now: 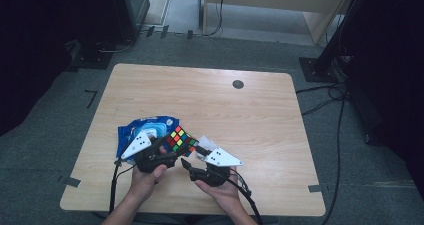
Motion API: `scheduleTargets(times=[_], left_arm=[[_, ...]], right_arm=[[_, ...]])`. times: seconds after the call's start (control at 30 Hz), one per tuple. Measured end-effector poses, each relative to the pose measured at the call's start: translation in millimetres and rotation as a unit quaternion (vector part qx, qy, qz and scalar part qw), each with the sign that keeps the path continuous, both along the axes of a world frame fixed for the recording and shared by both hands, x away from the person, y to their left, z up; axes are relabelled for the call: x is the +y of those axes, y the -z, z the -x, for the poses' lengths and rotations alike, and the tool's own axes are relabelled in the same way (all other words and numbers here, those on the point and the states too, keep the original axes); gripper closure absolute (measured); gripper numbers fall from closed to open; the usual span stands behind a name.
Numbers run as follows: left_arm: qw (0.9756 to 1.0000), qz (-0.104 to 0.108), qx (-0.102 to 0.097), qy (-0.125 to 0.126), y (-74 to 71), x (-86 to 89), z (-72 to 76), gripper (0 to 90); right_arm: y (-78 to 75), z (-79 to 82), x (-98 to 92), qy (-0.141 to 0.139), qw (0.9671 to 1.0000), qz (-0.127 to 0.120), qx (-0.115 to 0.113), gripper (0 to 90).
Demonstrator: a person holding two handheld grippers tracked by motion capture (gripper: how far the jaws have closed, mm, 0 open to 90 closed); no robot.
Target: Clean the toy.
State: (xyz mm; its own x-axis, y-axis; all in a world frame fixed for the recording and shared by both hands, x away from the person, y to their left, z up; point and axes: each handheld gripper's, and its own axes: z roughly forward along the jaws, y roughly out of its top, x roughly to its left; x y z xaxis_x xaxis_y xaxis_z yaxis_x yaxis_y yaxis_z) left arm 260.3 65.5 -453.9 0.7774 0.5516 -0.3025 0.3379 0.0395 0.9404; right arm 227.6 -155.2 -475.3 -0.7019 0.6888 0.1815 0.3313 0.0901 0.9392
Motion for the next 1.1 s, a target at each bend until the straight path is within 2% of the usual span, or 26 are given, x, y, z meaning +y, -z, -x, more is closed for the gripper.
scheduleTargets(times=[0.07,0.13,0.2,0.27,0.33,0.43,0.47,0.53,0.57,0.63,0.67,0.7,0.73,0.77,0.83,0.87,0.9,0.93,1.0,1.03,1.07,1.1], left_arm=[[0.9999,-0.011,-0.001,0.005,1.6,-2.6,0.2,33.9],[0.9999,-0.013,0.003,0.009,1.5,-3.2,-0.2,33.8],[0.9996,-0.026,0.002,0.011,0.6,-3.7,-0.7,33.7],[0.9995,-0.029,0.003,0.016,0.0,-3.5,-0.9,33.6],[0.9992,-0.029,0.008,0.026,-1.3,-2.5,-1.4,33.2],[0.9984,-0.04,0.011,0.039,-4.5,-3.0,-2.2,32.8],[0.9979,-0.046,0.011,0.043,-5.4,-3.6,-2.2,32.7],[0.9974,-0.051,0.014,0.048,-6.0,-5.2,-1.7,32.4],[0.9972,-0.052,0.015,0.052,-5.7,-5.9,-1.6,32.3],[0.9967,-0.057,0.012,0.056,-5.0,-7.1,-0.9,32.5],[0.9967,-0.06,0.004,0.054,-5.1,-7.5,0.7,32.8],[0.9969,-0.062,-0.008,0.048,-5.5,-7.7,2.7,33.2],[0.997,-0.062,-0.016,0.043,-6.2,-7.8,4.0,33.7],[0.9972,-0.059,-0.026,0.038,-7.0,-7.5,5.3,33.8],[0.998,-0.042,-0.039,0.028,-8.3,-4.3,7.1,33.9],[0.998,-0.035,-0.046,0.026,-8.9,-2.0,7.6,33.9],[0.9978,-0.027,-0.055,0.026,-9.2,0.8,8.0,33.9],[0.9974,-0.02,-0.064,0.026,-9.4,3.0,9.0,33.9],[0.9962,-0.014,-0.081,0.026,-9.4,5.4,11.1,33.9],[0.9956,-0.015,-0.088,0.028,-9.3,5.6,11.7,33.9],[0.9949,-0.017,-0.095,0.03,-9.0,5.2,12.6,33.9],[0.994,-0.019,-0.104,0.03,-8.0,4.0,13.9,34.0]], right_arm=[[-4.0,1.5,0.7,0.001,0.9999,0.001,-0.017,37.5],[-6.7,2.8,-0.6,0.012,0.999,0.023,-0.036,37.9],[-6.7,3.2,-3.6,0.008,0.9974,0.042,-0.058,38.7],[-7.7,5.5,-4.5,0.009,0.9936,0.071,-0.088,40.9],[-9.4,8.3,-4.4,0.008,0.9879,0.096,-0.121,41.8],[-11.6,12.6,-5.3,0.007,0.9756,0.14,-0.169,43.4],[-12.4,13.2,-5.9,0.005,0.9705,0.155,-0.185,43.5],[-13.1,15.4,-6.2,0.005,0.958,0.189,-0.215,44.0],[-13.4,17.4,-6.1,0.006,0.9479,0.213,-0.237,44.1],[-13.7,20.0,-5.6,0.008,0.9344,0.243,-0.26,44.2],[-13.7,21.1,-5.1,0.009,0.9277,0.257,-0.27,44.4],[-13.7,22.0,-5.0,0.009,0.9223,0.268,-0.278,44.9],[-13.8,22.4,-5.3,0.009,0.9196,0.273,-0.282,45.8],[-14.0,22.4,-5.9,0.008,0.9196,0.272,-0.283,45.5],[-13.8,21.0,-7.0,0.007,0.9232,0.267,-0.276,44.3],[-12.7,19.7,-8.1,0.008,0.9236,0.27,-0.272,44.2],[-11.0,17.5,-9.7,0.008,0.9261,0.272,-0.262,44.5],[-8.6,14.1,-11.7,0.01,0.9312,0.27,-0.245,46.4],[-5.1,8.0,-17.1,0.029,0.9426,0.255,-0.213,54.7],[-6.1,4.3,-22.1,0.041,0.9576,0.219,-0.182,59.4],[-8.3,2.5,-25.3,0.049,0.9676,0.188,-0.161,65.5],[-12.3,0.0,-29.9,0.059,0.978,0.141,-0.142,69.7]])
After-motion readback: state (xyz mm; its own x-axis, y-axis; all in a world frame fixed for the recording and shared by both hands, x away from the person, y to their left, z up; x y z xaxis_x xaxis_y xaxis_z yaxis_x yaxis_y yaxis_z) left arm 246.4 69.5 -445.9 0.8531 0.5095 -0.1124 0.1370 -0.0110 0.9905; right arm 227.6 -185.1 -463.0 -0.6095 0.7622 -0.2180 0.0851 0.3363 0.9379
